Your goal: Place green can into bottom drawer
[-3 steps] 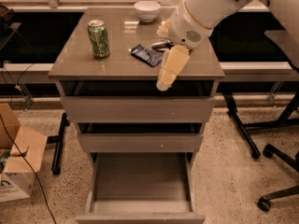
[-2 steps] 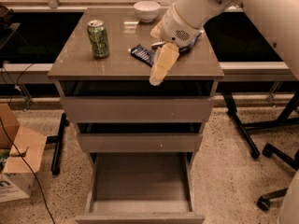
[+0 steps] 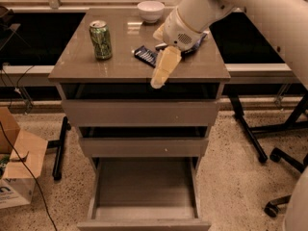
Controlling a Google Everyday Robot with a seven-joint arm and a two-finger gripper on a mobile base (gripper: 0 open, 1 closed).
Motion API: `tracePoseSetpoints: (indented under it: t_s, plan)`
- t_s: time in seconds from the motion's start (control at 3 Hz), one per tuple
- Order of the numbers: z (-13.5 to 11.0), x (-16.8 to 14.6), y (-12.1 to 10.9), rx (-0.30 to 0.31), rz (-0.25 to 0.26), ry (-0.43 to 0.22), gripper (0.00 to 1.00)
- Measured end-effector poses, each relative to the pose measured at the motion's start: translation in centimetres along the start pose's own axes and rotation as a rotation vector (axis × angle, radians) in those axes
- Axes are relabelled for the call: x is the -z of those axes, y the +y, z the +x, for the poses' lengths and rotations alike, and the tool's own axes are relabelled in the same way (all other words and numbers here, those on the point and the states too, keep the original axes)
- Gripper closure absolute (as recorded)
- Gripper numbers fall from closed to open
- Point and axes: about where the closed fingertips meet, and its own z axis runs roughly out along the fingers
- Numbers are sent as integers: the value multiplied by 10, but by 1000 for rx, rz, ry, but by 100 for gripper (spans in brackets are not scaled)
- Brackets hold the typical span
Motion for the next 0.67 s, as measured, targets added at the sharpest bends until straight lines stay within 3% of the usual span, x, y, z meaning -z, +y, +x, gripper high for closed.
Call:
tracePoseSetpoints:
  t_s: [0.67]
  plan:
    - [-12,-50,-54,13,14,-171,0]
